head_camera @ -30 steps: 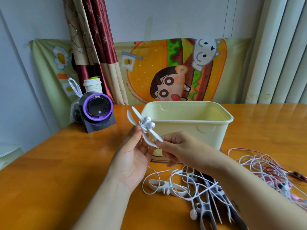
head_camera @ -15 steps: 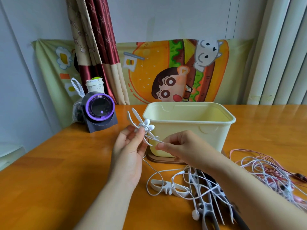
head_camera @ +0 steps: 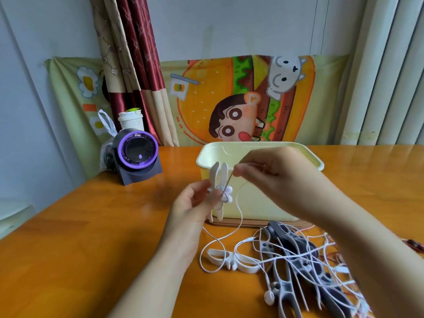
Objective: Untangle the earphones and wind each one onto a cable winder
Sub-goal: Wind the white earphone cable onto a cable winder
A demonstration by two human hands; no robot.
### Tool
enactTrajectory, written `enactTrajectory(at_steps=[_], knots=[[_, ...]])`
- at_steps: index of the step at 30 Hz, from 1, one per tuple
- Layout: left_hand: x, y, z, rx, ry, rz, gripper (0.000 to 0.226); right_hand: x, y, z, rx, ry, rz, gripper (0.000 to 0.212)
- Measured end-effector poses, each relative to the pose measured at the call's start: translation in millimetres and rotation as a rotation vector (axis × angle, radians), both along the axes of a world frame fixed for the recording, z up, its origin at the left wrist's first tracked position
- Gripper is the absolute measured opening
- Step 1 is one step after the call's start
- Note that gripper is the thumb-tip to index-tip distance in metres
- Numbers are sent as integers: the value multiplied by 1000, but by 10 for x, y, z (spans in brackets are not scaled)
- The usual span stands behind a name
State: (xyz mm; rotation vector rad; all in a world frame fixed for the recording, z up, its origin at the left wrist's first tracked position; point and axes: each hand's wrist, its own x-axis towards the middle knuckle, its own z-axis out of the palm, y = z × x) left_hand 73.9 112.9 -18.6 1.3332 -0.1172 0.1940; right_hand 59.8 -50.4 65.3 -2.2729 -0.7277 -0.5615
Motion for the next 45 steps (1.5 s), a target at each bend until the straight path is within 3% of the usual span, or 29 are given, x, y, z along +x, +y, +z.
enactTrajectory(at_steps=[5, 8, 15, 20, 23, 25, 28, 33, 36, 39, 45], knots=[[-62, -75, 34, -26, -17, -145, 38, 102, -75, -26, 152, -33, -73, 21], [-88, -74, 39, -86, 9, -174, 46, 147, -93, -47, 208, -30, -92, 23], [-130, -98, 62, -142, -32, -387, 26, 262, -96, -188, 309, 170, -76, 24], [-86, -33, 100, -316, -80, -415, 54, 346, 57, -470, 256, 468, -4, 37], [-6, 0, 95, -388, -37, -314, 70, 311, 153, -575, 158, 524, 71, 43], [12, 19, 95, -436, 25, -216, 69, 288, 181, -585, 93, 517, 98, 41], [-17, 33, 108, -459, 94, -84, 34, 265, 194, -561, -7, 517, 117, 34], [-15, 42, 93, -418, 179, 66, 1, 192, 220, -496, -225, 415, 123, 36], [5, 26, 44, -362, 186, 106, 3, 151, 248, -466, -333, 302, 99, 43], [4, -1, 27, -314, 160, 110, 13, 96, 262, -450, -421, 193, 79, 34], [-24, -9, 36, -190, 112, 76, 44, 57, 204, -276, -327, -15, -16, 31]])
